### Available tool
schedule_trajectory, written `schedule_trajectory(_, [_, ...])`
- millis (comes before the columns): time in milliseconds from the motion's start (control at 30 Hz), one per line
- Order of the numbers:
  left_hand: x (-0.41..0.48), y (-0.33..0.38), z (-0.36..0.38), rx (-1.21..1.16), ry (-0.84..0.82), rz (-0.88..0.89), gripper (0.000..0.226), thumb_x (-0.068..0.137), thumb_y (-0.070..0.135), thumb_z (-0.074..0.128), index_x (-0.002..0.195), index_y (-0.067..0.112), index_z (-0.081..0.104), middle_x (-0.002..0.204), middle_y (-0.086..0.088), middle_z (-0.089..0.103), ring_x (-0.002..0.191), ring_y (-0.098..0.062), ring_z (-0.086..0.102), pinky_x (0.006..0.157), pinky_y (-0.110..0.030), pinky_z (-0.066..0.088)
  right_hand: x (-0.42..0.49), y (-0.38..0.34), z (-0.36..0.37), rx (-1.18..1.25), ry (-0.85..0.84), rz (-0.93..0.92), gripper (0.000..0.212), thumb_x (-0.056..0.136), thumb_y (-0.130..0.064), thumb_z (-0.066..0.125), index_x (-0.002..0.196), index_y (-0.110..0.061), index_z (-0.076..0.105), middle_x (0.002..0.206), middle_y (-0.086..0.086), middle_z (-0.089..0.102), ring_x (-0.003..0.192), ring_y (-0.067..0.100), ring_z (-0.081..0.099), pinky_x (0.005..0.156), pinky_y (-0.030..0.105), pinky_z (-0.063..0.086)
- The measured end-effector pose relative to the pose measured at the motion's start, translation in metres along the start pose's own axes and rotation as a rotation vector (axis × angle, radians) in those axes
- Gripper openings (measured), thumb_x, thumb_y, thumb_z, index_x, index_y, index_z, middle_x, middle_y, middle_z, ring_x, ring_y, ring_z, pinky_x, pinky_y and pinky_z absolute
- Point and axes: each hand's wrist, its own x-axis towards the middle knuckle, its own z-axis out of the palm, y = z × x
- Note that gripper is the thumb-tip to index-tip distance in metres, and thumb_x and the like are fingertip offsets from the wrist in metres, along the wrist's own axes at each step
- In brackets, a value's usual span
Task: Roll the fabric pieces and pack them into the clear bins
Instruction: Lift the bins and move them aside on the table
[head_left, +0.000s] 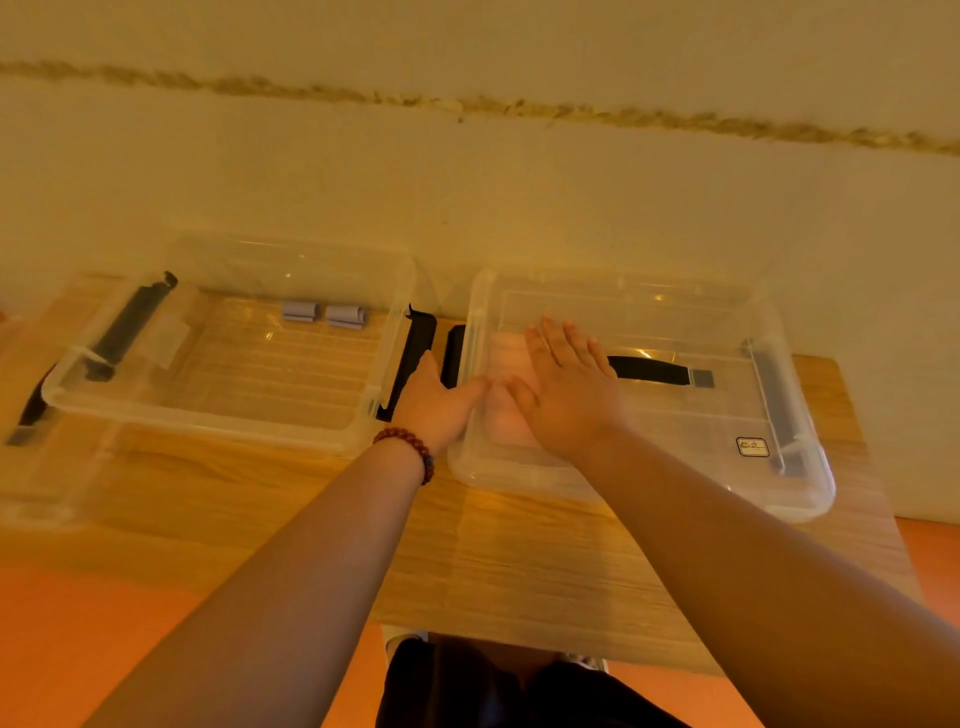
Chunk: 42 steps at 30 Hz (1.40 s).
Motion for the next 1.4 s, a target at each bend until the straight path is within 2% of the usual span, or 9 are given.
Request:
schedule_trajectory(167, [0.006, 0.004, 0.003, -0.069, -0.006, -0.081, 0.090, 0.085, 0.051, 0.060, 0.153, 0.016, 0.012, 0.156, -0.006, 0.026, 0.139, -0.026, 0.032, 0.107, -0.040, 0.034, 0.000, 0.002, 0.002, 0.012, 0.010, -0.009, 0.067, 0.101, -0.056, 0.014, 0.155, -0.019, 0.000, 0.163, 0.002, -0.007, 0.150, 0.020, -0.009, 0.119, 0.037, -0.005])
schedule_trajectory(333, [0.005, 0.002, 0.005, 0.088, 0.221, 0.140, 0.079, 0.079, 0.042, 0.072, 0.144, 0.017, 0.036, 0.140, -0.002, 0.046, 0.126, -0.019, 0.047, 0.102, -0.030, 0.040, 0.001, 0.003, 0.002, 0.017, 0.016, -0.017, 0.068, 0.101, -0.056, 0.015, 0.155, -0.019, 0.000, 0.163, 0.002, -0.007, 0.150, 0.020, -0.009, 0.119, 0.036, -0.006])
schedule_trajectory(433, [0.005, 0.004, 0.005, 0.123, 0.207, 0.181, 0.072, 0.077, 0.045, 0.070, 0.140, 0.021, 0.043, 0.130, 0.001, 0.053, 0.118, -0.016, 0.052, 0.100, -0.039, 0.047, 0.001, 0.003, 0.002, 0.017, 0.012, -0.019, 0.068, 0.101, -0.056, 0.015, 0.156, -0.019, 0.000, 0.163, 0.002, -0.007, 0.150, 0.020, -0.009, 0.120, 0.037, -0.005])
schedule_trajectory(500, [0.003, 0.004, 0.005, 0.087, 0.195, 0.180, 0.069, 0.080, 0.042, 0.069, 0.141, 0.024, 0.043, 0.130, 0.004, 0.054, 0.118, -0.015, 0.052, 0.100, -0.037, 0.046, 0.001, 0.003, 0.002, 0.019, 0.008, -0.021, 0.068, 0.101, -0.056, 0.015, 0.156, -0.018, 0.000, 0.163, 0.002, -0.008, 0.150, 0.020, -0.009, 0.121, 0.037, -0.005])
schedule_trajectory(667, [0.003, 0.003, 0.004, 0.036, 0.166, 0.217, 0.066, 0.085, 0.030, 0.069, 0.144, 0.025, 0.040, 0.138, 0.006, 0.052, 0.125, -0.012, 0.049, 0.106, -0.036, 0.042, 0.002, 0.002, 0.003, 0.022, 0.015, -0.022, 0.068, 0.101, -0.055, 0.015, 0.156, -0.018, 0.000, 0.163, 0.002, -0.008, 0.150, 0.020, -0.010, 0.120, 0.036, -0.006])
schedule_trajectory(867, [0.000, 0.007, 0.006, 0.112, 0.180, 0.243, 0.065, 0.092, 0.026, 0.061, 0.149, 0.021, 0.030, 0.147, 0.001, 0.041, 0.132, -0.013, 0.041, 0.100, -0.018, 0.031, 0.002, 0.002, 0.002, 0.022, 0.013, -0.018, 0.068, 0.101, -0.055, 0.014, 0.156, -0.018, -0.001, 0.163, 0.002, -0.008, 0.150, 0.021, -0.010, 0.120, 0.036, -0.006])
schedule_trajectory(1167, [-0.006, 0.016, 0.012, 0.289, 0.199, 0.295, 0.058, 0.096, 0.018, 0.050, 0.150, 0.016, 0.028, 0.147, -0.007, 0.042, 0.133, -0.021, 0.041, 0.109, -0.030, 0.034, -0.006, 0.008, -0.006, 0.110, 0.053, -0.007, 0.065, 0.103, -0.050, 0.019, 0.155, -0.016, 0.002, 0.163, 0.003, -0.008, 0.150, 0.017, -0.010, 0.118, 0.032, -0.009])
schedule_trajectory(1300, [-0.013, 0.035, 0.030, 0.447, 0.243, 0.461, 0.057, 0.098, 0.018, 0.044, 0.150, 0.010, 0.021, 0.158, -0.006, 0.016, 0.145, -0.021, 0.015, 0.117, -0.032, 0.019, -0.024, 0.038, -0.015, 0.122, 0.095, 0.071, 0.065, 0.103, -0.048, 0.018, 0.155, -0.013, 0.002, 0.163, 0.004, -0.006, 0.150, 0.018, -0.009, 0.119, 0.033, -0.007])
schedule_trajectory(1400, [-0.021, 0.064, 0.063, 0.484, 0.161, 0.604, 0.054, 0.101, 0.023, 0.039, 0.150, 0.013, 0.021, 0.160, 0.000, 0.009, 0.147, -0.014, 0.007, 0.119, -0.028, 0.012, -0.040, 0.073, -0.021, 0.147, 0.113, 0.148, 0.066, 0.103, -0.048, 0.018, 0.155, -0.013, 0.000, 0.163, 0.005, -0.007, 0.150, 0.018, -0.010, 0.121, 0.033, -0.006])
